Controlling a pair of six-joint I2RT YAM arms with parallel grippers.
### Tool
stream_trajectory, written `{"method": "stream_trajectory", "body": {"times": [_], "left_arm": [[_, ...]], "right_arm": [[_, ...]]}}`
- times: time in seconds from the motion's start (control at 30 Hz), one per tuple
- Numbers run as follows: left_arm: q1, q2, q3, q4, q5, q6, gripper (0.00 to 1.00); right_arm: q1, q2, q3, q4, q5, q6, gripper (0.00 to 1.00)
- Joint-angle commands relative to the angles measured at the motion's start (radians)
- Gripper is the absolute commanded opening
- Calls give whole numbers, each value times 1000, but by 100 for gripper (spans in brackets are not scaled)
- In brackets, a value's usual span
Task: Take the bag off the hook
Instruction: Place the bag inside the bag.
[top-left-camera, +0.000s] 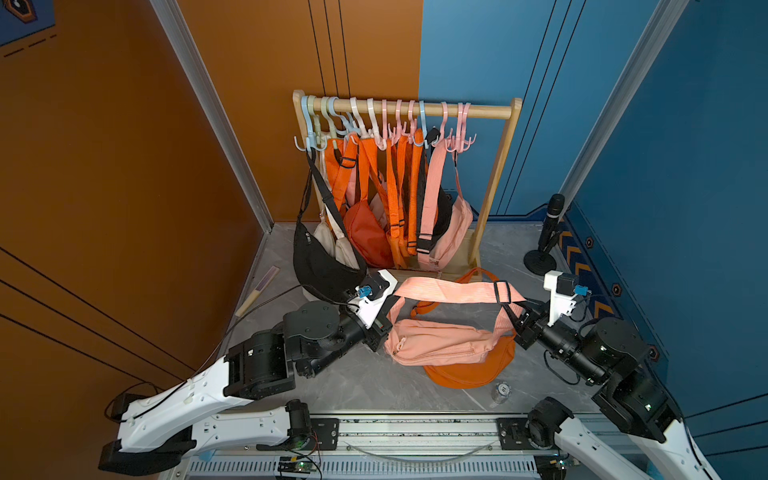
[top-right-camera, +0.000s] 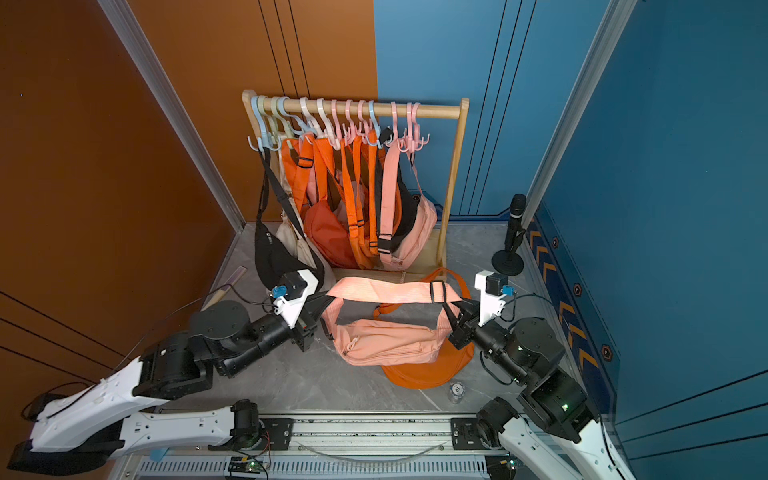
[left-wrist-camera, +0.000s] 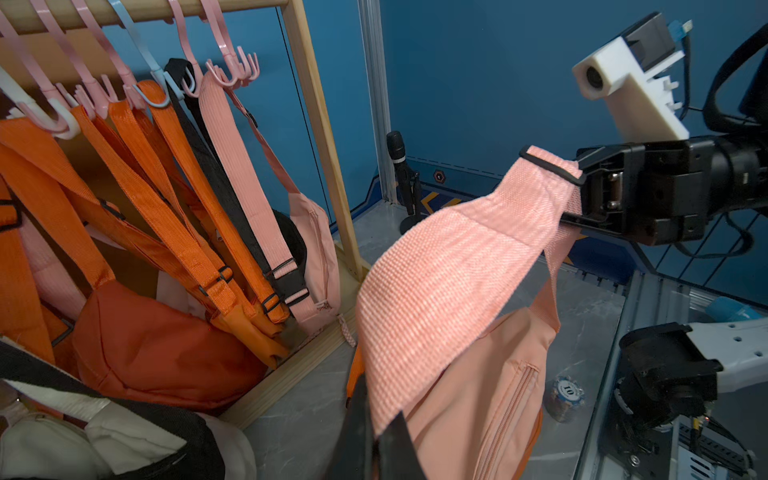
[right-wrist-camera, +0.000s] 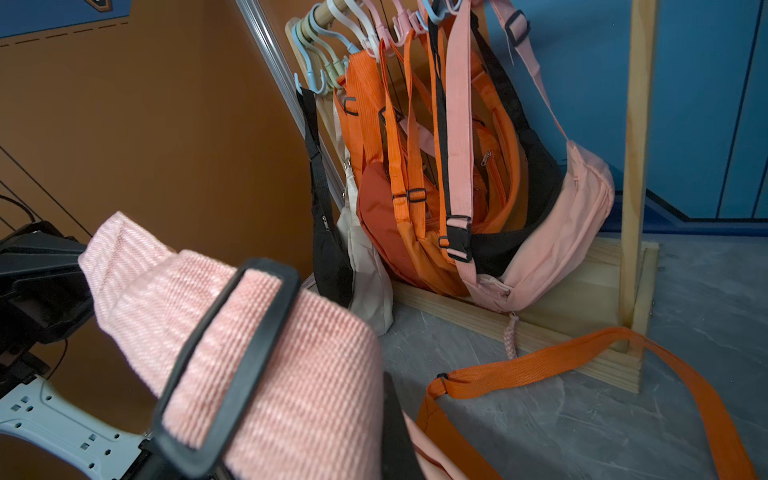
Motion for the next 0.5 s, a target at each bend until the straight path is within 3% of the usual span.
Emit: {"method": "stream_trajectory", "body": {"times": [0.0,0.23,0.47], "left_arm": [[41,20,-58,37,-6,-57,0],[171,97,-197,163,116,-140,0],[247,220,-233,239,187,-176,0]], "right_arm": [[1,-37,-71,-13,73,58,0],[1,-33,-194,6,151,113,0],[-6,-9,-262,19,234,137,0]]}}
